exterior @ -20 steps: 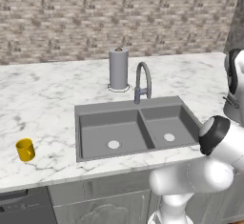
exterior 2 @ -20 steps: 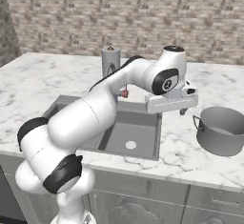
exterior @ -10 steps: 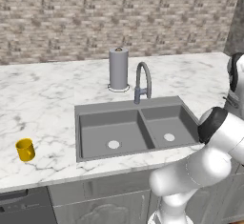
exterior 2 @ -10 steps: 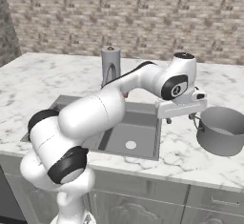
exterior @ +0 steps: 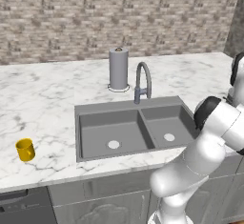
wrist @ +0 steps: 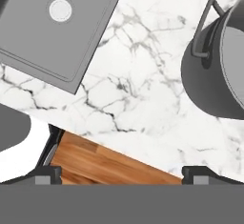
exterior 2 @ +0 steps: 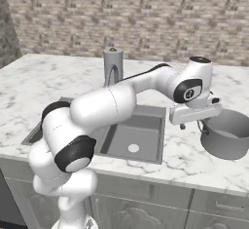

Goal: Place the pot in the left basin and the mug in the right basin of the sink.

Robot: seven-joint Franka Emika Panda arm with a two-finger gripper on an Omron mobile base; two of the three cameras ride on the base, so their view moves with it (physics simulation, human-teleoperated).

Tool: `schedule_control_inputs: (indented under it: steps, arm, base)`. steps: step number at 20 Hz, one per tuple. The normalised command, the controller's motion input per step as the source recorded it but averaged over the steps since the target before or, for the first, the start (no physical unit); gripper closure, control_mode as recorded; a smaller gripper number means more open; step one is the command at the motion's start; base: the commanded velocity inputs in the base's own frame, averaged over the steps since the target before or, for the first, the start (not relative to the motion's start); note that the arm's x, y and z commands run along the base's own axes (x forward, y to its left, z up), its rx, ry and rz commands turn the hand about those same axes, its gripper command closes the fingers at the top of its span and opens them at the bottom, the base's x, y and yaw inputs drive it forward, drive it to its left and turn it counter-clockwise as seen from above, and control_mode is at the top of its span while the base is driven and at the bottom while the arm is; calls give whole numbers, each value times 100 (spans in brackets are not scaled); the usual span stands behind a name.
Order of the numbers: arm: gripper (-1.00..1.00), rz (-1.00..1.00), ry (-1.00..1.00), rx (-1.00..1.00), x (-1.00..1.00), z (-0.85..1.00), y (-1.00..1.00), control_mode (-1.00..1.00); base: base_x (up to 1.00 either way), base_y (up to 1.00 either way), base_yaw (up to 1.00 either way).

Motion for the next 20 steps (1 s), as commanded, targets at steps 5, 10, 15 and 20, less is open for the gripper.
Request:
schedule_control_inputs:
  steps: [5, 10, 15, 20]
  arm:
    - [-100, 3, 3, 1, 16, -5, -22, -100]
    - [-100, 2, 1, 0, 16, -12, -17, -100]
    - [-100, 2, 0, 0, 16, -11, -14, -100]
    - [-100, 1, 0, 0, 18, -10, -11, -100]
  base:
    - [0, 0, 0]
    - [0, 0, 0]
    - [0, 0, 0]
    - [0, 0, 0]
